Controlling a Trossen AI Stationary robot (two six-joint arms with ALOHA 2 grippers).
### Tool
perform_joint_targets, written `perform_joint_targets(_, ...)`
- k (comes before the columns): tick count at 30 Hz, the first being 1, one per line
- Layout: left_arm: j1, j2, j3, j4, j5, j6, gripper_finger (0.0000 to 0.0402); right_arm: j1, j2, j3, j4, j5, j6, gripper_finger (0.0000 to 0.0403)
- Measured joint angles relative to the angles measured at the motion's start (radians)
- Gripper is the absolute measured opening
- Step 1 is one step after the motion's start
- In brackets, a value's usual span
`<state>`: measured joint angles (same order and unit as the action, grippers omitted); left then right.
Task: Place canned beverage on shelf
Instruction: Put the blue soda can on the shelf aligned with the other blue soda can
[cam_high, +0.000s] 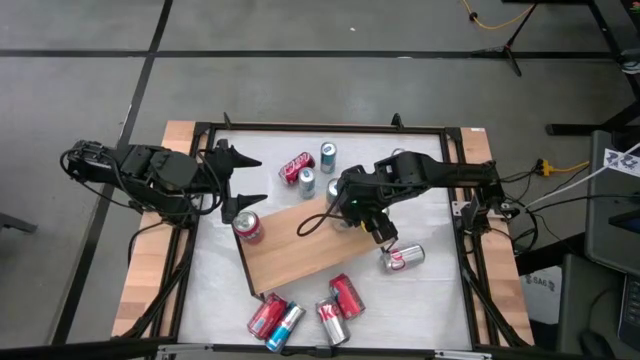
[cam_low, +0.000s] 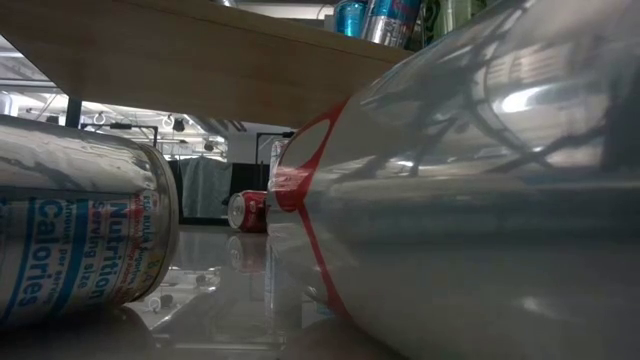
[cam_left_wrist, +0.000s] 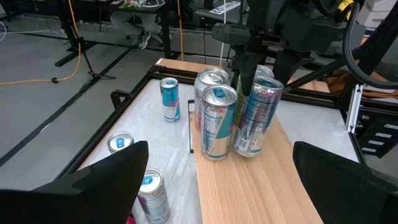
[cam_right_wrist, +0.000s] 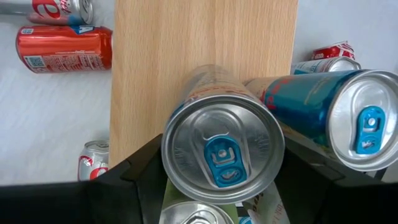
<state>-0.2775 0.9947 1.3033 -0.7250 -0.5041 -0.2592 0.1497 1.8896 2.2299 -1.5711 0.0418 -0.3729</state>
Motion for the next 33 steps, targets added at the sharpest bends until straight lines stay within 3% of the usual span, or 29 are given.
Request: perform_joint_targets(33, 0.000, 0.000, 0.000, 0.000, 0.000, 0.000, 0.0395, 0.000, 0.000, 0.000, 0.000, 0.048, 0.001, 0.0237)
